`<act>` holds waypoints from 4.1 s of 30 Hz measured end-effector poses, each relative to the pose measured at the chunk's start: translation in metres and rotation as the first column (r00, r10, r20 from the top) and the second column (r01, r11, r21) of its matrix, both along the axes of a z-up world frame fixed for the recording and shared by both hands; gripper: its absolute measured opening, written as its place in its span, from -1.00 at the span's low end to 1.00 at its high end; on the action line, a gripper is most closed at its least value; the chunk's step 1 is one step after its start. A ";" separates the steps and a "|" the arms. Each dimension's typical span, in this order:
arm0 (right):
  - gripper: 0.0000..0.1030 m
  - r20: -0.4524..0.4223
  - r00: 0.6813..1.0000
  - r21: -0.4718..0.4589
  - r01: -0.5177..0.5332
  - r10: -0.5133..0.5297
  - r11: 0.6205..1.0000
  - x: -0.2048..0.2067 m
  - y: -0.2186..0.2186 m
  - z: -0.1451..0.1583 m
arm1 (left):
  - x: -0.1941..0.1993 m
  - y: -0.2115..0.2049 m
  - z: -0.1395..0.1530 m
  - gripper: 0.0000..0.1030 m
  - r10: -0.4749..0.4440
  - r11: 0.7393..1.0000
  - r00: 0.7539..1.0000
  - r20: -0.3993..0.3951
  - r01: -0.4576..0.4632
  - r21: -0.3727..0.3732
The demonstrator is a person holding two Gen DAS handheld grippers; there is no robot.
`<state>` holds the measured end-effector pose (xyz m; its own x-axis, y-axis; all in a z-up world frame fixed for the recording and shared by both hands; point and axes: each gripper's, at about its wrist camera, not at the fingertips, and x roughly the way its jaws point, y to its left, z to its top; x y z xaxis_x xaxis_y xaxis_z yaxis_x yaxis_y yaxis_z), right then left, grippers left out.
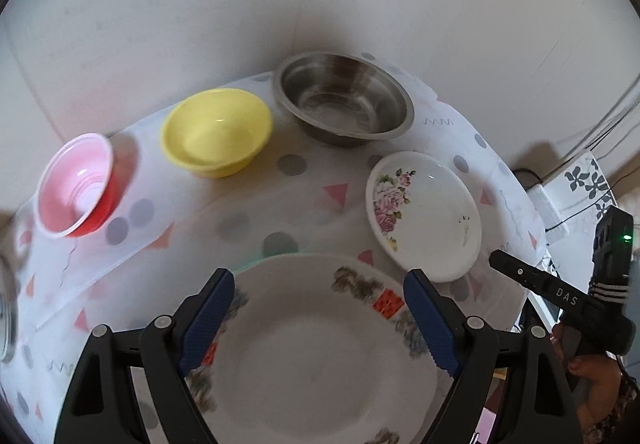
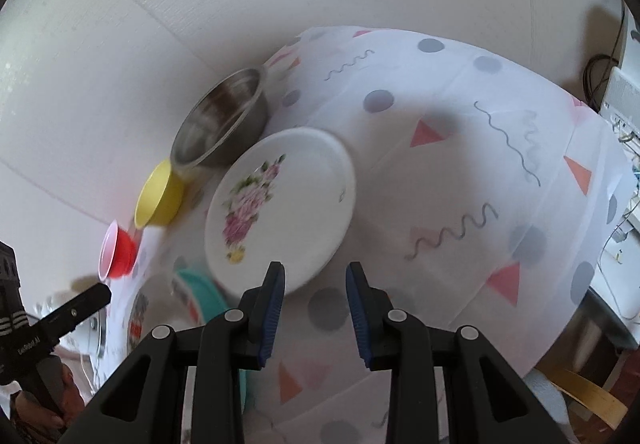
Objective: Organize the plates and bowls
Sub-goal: 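Close the left gripper on the floral plate rim while the right gripper grips it too, then lift the small floral plate with both grippers, then carry the floral plate with both grippers over the double-happiness plate stack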
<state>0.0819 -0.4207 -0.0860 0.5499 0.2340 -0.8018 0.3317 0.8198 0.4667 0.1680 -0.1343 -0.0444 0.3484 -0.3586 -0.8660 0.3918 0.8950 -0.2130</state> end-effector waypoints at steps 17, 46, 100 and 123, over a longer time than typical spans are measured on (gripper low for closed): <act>-0.38 0.004 0.999 0.111 0.051 -0.051 0.993 0.029 -0.031 -0.027 | 0.054 -0.067 -0.040 0.35 -0.051 0.999 0.987 -0.150 0.053 0.010; -0.76 0.002 1.000 0.102 0.030 -0.030 0.994 0.034 -0.031 -0.038 | 0.061 -0.133 -0.082 -0.56 -0.217 0.961 0.948 -0.233 0.249 0.119; -0.80 0.132 0.980 0.129 -0.165 0.148 0.978 0.013 0.028 0.029 | -0.012 -0.016 0.000 -0.63 -0.056 0.997 0.997 -0.060 0.052 -0.064; -0.80 0.073 0.938 0.145 -0.346 0.338 0.927 0.011 0.121 0.014 | -0.068 0.087 -0.020 -0.63 0.131 0.989 0.982 -0.139 -0.139 -0.050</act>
